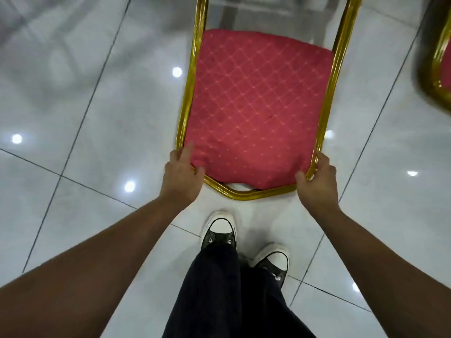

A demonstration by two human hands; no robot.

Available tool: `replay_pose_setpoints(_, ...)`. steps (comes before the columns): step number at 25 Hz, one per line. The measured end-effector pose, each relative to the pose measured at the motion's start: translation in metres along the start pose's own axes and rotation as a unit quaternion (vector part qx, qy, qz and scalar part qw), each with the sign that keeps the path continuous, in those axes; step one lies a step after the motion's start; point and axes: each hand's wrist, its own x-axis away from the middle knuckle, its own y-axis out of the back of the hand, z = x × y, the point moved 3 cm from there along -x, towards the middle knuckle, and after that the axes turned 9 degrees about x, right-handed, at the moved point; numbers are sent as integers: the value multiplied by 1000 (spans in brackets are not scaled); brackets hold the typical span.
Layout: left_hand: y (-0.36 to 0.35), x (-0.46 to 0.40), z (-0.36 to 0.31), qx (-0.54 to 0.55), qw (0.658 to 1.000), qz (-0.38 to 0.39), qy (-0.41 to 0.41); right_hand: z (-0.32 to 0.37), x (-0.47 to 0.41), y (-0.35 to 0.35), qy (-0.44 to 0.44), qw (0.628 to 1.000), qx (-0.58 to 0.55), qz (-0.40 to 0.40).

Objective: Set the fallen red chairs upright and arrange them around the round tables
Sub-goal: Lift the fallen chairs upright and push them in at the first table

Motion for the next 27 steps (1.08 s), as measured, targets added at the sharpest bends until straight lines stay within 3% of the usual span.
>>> replay_pose_setpoints(2, -3, -17, 13, 27, 999, -26, 38, -10, -10, -12, -69, 997, -20, -8)
replay_pose_setpoints(7, -8, -60, 24, 146, 978, -10, 149, -19, -46, -31, -183, 981, -63, 28)
replay_pose_setpoints(13, -6, -70, 23, 354, 899, -16, 258, -30, -62, -22, -233, 945, -223, 49)
replay_pose_setpoints(18, 37, -24, -3, 259, 942, -45, 208, -20, -11, 23, -227, 938, -262, 11)
replay_pose_setpoints(21, 92, 38, -40, 166, 973, -11, 163, 9, 54, 70, -226, 932, -284, 7)
replay_pose_setpoints(27, 217, 167, -167, 66, 993, -5, 101, 97, 173, 229, -209, 931, -299, -1)
